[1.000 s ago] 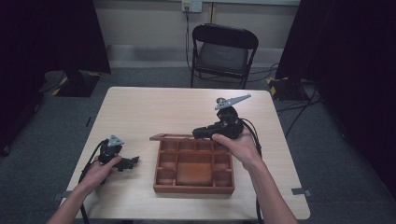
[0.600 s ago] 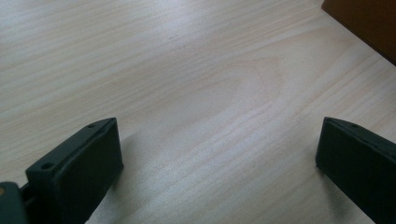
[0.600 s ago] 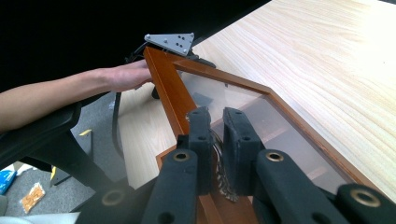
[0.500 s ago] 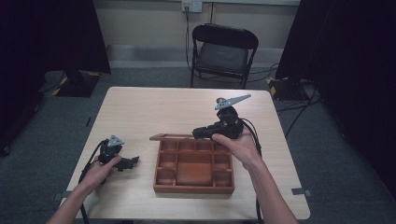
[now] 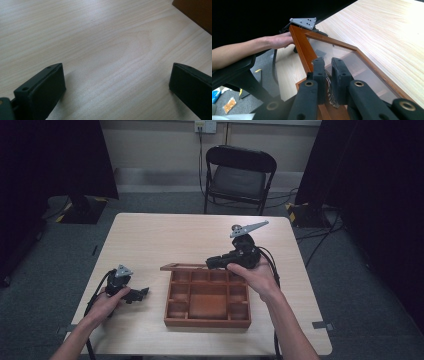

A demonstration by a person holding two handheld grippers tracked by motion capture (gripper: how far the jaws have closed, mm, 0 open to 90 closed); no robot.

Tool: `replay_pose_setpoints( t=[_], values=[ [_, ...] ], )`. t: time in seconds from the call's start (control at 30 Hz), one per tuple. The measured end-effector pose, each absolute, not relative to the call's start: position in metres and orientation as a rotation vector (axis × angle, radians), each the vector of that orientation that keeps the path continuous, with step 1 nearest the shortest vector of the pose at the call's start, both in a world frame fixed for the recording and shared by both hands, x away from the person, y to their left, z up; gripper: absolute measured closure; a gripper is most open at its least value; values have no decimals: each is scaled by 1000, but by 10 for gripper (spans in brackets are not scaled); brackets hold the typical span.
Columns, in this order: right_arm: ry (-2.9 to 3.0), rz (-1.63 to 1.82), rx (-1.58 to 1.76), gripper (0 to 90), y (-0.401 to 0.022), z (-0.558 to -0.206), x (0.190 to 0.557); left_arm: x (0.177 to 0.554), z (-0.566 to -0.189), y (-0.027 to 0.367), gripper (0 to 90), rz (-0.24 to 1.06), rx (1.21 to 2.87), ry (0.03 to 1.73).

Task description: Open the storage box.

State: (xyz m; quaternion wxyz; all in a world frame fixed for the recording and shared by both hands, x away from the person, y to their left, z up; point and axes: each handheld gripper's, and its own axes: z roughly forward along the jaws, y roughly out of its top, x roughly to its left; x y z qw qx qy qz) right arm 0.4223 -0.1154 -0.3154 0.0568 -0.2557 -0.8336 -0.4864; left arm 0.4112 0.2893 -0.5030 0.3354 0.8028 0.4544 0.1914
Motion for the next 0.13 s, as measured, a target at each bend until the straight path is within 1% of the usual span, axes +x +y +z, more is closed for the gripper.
replay_pose_setpoints(
  t=[0.13],
  values=[
    [-2529,-1476,-777,825,-115,-315,422,411,-503,289,0,499,2094,1185]
  ],
)
